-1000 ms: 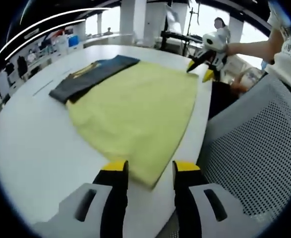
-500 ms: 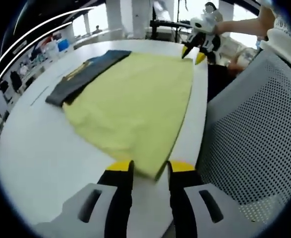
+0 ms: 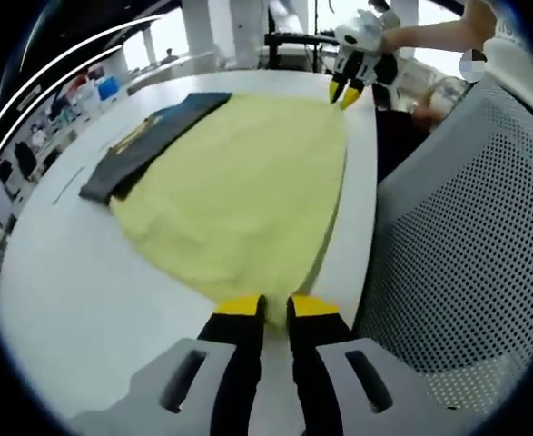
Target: Fold the garment on the visible template until the final outline fits inside the template.
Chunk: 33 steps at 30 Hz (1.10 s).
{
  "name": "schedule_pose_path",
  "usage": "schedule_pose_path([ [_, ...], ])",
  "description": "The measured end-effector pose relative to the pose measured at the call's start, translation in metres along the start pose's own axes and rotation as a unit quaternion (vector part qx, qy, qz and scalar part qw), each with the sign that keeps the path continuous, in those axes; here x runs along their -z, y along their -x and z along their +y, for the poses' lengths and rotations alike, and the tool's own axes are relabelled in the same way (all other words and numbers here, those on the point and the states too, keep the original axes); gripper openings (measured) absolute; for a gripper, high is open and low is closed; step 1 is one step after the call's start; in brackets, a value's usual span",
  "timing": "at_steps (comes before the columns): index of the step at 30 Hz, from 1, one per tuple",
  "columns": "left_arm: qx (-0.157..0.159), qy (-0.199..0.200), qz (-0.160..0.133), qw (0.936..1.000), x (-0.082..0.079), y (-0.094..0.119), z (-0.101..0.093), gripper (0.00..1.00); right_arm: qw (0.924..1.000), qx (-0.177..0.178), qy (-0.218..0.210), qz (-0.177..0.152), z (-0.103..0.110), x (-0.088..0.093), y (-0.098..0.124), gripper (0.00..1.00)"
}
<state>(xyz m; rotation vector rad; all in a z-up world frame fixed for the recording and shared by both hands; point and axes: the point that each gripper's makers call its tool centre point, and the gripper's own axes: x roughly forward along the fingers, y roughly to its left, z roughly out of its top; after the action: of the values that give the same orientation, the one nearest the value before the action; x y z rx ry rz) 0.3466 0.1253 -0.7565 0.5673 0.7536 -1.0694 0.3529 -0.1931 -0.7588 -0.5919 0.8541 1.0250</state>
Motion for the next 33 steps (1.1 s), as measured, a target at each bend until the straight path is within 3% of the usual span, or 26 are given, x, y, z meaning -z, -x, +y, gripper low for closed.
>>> schedule_pose_path([
  [17, -0.007, 0.047, -0.009, 0.9988, -0.004, 0.009, 0.003, 0.0, 0.9989, 0.002, -0.036, -0.03, 0.002, -0.004, 0.004, 0.0],
  [33, 0.002, 0.078, -0.005, 0.9969, -0.001, 0.021, -0.008, 0.0, 0.997, -0.013, -0.064, -0.042, 0.023, -0.006, 0.009, 0.0],
])
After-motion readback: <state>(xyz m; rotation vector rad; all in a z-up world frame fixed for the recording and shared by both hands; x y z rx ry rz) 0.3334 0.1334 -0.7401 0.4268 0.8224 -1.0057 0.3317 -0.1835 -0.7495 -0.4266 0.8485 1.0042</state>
